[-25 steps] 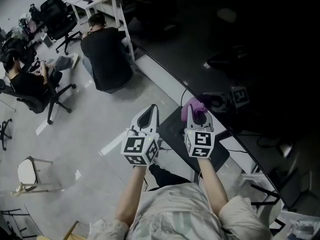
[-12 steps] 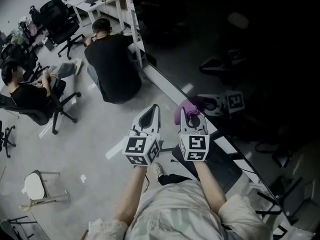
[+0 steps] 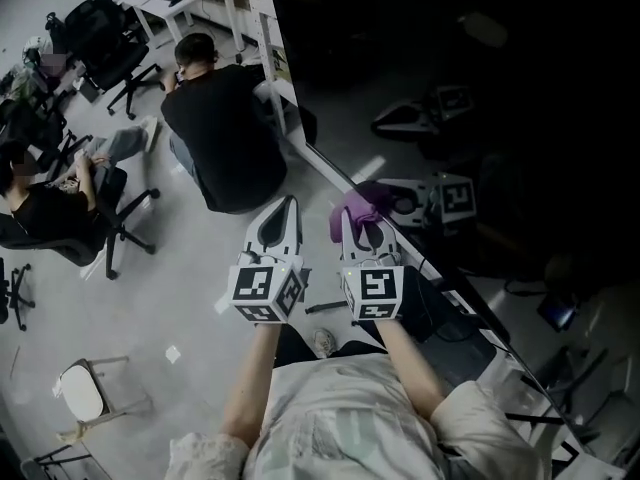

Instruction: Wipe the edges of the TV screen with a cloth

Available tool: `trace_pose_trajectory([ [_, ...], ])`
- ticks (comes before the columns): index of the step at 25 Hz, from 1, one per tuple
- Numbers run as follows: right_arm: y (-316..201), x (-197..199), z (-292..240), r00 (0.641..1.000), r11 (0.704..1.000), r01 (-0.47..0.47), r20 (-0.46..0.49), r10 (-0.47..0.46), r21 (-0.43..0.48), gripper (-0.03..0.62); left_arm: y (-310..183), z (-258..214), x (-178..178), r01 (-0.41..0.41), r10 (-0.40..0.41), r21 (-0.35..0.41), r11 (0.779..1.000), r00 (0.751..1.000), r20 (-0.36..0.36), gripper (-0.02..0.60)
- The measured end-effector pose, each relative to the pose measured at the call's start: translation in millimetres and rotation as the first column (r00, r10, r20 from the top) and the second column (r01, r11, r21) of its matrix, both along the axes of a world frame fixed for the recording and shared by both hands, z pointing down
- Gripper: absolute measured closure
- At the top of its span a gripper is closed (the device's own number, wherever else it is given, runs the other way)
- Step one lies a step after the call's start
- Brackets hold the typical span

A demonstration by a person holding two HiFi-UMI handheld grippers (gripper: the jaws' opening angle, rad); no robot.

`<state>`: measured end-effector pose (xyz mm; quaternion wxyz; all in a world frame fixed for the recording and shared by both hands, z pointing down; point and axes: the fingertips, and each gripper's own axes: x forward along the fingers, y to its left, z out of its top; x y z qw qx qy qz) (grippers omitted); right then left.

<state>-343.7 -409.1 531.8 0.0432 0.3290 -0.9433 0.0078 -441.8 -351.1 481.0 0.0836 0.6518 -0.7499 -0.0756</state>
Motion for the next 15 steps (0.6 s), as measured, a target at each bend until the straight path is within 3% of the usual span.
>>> trace_pose_trajectory([
  [6,-4,-34,-7,0.999,1.000,0.015,0.038,-0.015,0.005,0.533,-29,-3,-38,-0.065,0.065,0.051,0.997,0.998,0.011,0.566],
  [10,-11,-50,-7,0.997,0.998,-0.063,0.037,0.062,0.027,0.533,-55,-6,-53,-0.160,0.157,0.098,0.982,0.987,0.040,0.566],
  [15,-18,-68,-5,0.979,0.979,-0.204,0.033,0.204,0.024,0.533,-79,-6,-69,-0.304,0.296,0.113,0.946,0.951,0.086,0.566],
])
